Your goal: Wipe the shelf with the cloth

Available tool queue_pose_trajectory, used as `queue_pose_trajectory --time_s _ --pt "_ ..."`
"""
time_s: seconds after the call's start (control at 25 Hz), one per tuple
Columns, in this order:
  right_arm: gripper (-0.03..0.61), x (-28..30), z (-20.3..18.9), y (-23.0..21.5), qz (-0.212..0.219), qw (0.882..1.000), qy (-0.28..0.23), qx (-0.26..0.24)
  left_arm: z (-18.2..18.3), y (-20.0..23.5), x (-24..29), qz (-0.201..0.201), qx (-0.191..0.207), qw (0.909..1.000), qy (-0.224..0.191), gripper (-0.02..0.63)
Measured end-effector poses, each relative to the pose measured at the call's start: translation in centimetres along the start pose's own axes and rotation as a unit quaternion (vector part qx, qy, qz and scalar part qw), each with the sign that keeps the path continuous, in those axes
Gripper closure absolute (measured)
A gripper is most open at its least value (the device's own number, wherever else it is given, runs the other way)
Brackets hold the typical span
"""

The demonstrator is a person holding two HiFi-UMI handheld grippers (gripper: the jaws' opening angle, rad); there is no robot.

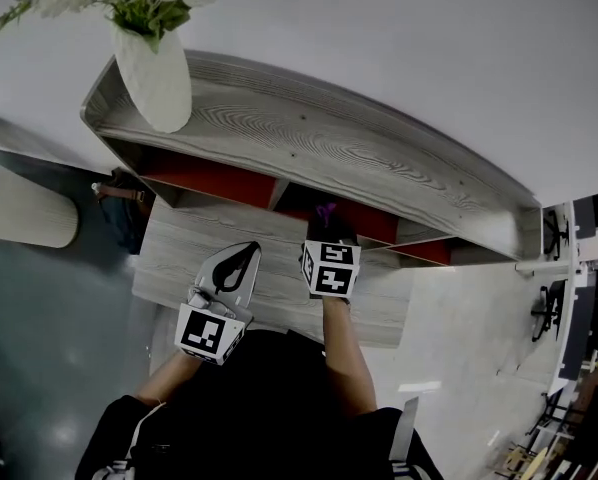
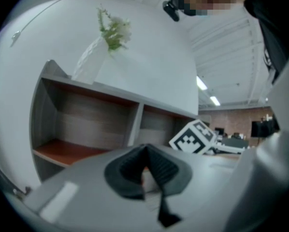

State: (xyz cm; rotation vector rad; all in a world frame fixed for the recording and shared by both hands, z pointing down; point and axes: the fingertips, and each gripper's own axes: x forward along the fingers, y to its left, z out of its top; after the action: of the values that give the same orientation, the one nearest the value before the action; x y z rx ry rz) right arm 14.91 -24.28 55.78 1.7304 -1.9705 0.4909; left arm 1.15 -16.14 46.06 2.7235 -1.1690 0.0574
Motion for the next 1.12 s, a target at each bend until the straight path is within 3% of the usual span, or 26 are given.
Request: queue_pose_trajectory --time_s 0.6,1.12 --pt "0.531 1.8 1.1 6.5 0.060 0.996 0.010 -0.060 0.2 2.2 -3.5 0.033 0.000 0.9994 -0.005 0.615" --pt "0.532 1.2 0.5 8.1 0.092 0.993 0.004 -0.076 0.7 1.3 -4.5 0.033 0.005 0.9994 -0.014 0.615"
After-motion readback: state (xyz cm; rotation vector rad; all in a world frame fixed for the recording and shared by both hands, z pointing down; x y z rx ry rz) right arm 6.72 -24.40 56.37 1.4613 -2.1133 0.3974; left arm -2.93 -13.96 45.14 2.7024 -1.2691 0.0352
